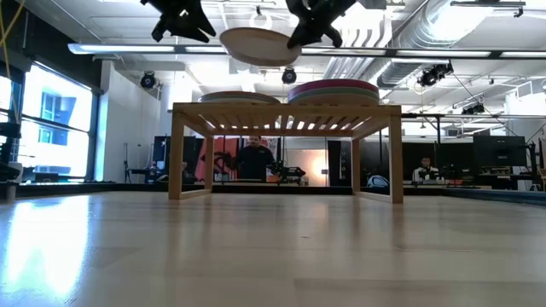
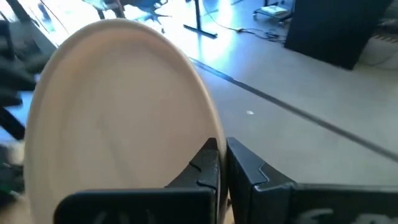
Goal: Place and stack plates onto a shelf
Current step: Stack the white plate on the brown plate on the shelf
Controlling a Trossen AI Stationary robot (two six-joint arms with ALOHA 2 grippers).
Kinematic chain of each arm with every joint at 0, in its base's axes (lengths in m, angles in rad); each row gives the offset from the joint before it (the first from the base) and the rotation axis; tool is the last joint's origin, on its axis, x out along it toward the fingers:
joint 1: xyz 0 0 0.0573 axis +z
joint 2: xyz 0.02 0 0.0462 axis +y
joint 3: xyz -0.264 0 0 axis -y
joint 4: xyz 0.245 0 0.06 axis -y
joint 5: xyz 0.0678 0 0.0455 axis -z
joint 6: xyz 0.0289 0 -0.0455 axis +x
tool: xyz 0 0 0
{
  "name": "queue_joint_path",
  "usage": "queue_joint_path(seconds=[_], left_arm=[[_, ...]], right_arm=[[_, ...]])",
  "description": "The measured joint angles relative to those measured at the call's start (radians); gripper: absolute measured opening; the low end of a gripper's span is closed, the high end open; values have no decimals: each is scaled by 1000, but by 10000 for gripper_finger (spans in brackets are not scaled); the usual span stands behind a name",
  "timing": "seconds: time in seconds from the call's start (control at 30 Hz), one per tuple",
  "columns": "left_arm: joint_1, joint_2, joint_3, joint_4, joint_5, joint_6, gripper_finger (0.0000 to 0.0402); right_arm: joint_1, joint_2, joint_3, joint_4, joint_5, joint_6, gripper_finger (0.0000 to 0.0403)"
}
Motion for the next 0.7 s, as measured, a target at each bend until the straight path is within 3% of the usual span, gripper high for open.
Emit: queue_joint_path(seconds=[0.4,0.7], left_arm=[[-27,0,0,12,77,-2,108],[-86,0,0,71,120,42,108]], right_arm=[[-155,31,0,29,-195,143,1],[-144,132,0,27,-302,241,0]])
